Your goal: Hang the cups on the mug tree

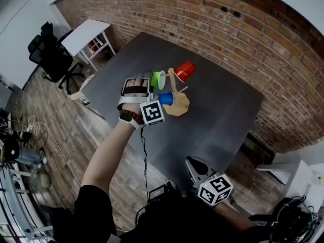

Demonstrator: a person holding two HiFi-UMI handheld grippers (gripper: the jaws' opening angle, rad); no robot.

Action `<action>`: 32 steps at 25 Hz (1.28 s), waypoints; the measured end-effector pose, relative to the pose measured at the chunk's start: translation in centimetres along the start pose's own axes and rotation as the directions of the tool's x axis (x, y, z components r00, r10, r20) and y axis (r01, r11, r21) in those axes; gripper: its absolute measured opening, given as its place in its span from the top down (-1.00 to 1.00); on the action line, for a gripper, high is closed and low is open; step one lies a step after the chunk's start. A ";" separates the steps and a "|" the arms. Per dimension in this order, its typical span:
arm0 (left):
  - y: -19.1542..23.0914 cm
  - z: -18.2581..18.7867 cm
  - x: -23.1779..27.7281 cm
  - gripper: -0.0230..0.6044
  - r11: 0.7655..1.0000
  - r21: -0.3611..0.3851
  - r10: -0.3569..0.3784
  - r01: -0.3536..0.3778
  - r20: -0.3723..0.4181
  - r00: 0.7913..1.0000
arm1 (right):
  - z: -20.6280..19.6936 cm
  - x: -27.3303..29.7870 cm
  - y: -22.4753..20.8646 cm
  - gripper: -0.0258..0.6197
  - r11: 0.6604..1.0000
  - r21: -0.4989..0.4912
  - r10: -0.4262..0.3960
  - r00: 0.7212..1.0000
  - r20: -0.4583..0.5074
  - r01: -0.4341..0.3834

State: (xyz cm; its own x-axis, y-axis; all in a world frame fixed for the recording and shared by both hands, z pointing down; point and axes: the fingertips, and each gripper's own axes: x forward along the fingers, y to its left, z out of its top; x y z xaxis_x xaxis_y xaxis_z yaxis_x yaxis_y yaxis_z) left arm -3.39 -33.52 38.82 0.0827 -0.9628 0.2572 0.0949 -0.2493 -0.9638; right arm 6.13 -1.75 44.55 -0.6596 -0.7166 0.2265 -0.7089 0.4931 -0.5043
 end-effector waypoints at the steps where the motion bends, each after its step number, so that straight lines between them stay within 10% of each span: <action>1: 0.0 0.2 -0.1 0.05 1.000 0.025 0.010 -0.010 0.002 1.000 | 0.1 0.0 0.0 0.82 1.000 -0.002 0.004 1.000 -0.001 -0.004; 10: -0.5 2.8 -0.5 0.05 0.999 0.032 0.020 -0.022 0.071 0.997 | 0.5 -0.6 -0.3 0.82 1.000 -0.014 0.005 1.000 -0.005 -0.005; 13: 0.0 1.5 -0.5 0.05 0.974 0.221 0.063 -0.057 -0.019 0.998 | 0.5 -0.9 -0.6 0.82 1.000 -0.009 0.001 1.000 -0.003 -0.001; 16: -0.5 2.1 -0.5 0.05 0.984 0.170 0.044 -0.046 0.014 0.999 | 0.5 -1.1 -0.6 0.82 1.000 -0.007 -0.003 1.000 -0.001 0.003; 20: -0.1 1.0 -0.7 0.05 0.954 0.291 0.084 -0.067 -0.047 0.995 | 0.6 -1.3 -0.6 0.82 1.000 -0.003 -0.007 1.000 0.001 0.007; 25: -0.8 2.3 -0.6 0.05 0.986 0.157 0.050 -0.053 0.024 0.998 | 0.7 -1.4 -0.6 0.82 1.000 -0.002 -0.009 1.000 0.008 0.009; 32: -0.9 0.7 -1.4 0.04 0.971 0.233 0.070 -0.062 -0.028 0.997 | 0.3 -1.6 -0.4 0.82 1.000 0.004 -0.010 1.000 0.009 0.010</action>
State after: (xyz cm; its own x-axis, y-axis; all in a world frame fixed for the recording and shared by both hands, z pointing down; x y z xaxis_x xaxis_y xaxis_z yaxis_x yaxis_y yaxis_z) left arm -2.95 -31.84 39.41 0.0614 -0.9805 0.1866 0.3176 -0.1580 -0.9350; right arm 7.49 -0.96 44.14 -0.6502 -0.7259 0.2243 -0.7146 0.4839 -0.5052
